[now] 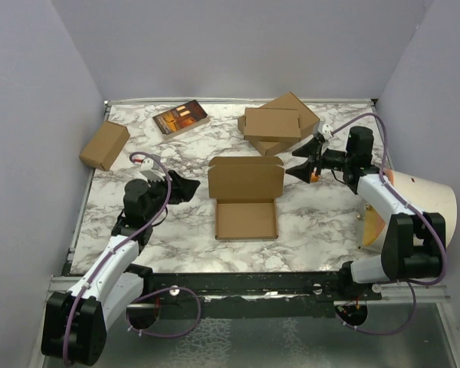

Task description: Fold the paper box

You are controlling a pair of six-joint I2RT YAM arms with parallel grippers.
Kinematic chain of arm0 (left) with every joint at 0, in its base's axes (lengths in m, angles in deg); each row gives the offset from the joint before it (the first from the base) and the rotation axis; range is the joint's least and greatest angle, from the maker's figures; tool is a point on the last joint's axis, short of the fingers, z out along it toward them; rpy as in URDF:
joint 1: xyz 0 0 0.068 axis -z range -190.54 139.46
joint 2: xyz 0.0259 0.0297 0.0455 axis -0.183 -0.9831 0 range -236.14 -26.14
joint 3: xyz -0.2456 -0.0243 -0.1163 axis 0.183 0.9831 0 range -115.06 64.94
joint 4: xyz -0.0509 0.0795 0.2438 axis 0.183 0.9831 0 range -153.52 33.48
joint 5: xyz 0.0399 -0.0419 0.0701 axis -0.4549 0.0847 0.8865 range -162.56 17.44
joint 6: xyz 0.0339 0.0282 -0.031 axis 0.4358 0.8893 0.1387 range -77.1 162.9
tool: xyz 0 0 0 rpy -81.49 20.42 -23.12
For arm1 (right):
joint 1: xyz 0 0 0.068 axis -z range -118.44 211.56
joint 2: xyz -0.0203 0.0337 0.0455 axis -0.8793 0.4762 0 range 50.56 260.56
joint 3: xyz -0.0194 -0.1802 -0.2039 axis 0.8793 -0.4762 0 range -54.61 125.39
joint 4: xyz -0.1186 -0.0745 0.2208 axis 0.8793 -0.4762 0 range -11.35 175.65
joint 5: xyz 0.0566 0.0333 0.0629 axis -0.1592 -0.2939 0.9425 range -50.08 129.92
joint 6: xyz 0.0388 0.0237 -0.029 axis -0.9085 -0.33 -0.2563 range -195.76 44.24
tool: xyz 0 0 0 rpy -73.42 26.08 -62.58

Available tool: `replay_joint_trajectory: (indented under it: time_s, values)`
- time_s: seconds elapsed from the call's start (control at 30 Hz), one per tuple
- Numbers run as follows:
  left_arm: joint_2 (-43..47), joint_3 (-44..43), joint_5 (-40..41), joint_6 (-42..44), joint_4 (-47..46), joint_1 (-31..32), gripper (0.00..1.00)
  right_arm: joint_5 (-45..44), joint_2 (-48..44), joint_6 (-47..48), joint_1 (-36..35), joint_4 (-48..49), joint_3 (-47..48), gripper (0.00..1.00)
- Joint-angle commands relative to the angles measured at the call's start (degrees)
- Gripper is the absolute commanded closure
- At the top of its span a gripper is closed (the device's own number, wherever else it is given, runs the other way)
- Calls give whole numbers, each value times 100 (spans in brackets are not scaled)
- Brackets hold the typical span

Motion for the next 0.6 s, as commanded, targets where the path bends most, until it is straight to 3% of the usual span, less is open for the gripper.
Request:
replay_joint_trajectory:
  time_s: [0.0, 0.3, 0.4, 0.57]
  values:
    - [88, 187, 429, -410, -380, -28, 32, -346, -46, 297, 145, -661, 351, 29]
    - [277, -152, 739, -297, 213, -28, 32, -2774, 303, 602, 169, -1502, 871, 29]
    - [400, -613, 776, 267, 793, -28, 32, -3558, 459, 599, 169, -1569, 961, 29]
    - [422, -1462, 1252, 1541, 2013, -28, 32, -4029, 827, 557, 164, -1835, 1100, 29]
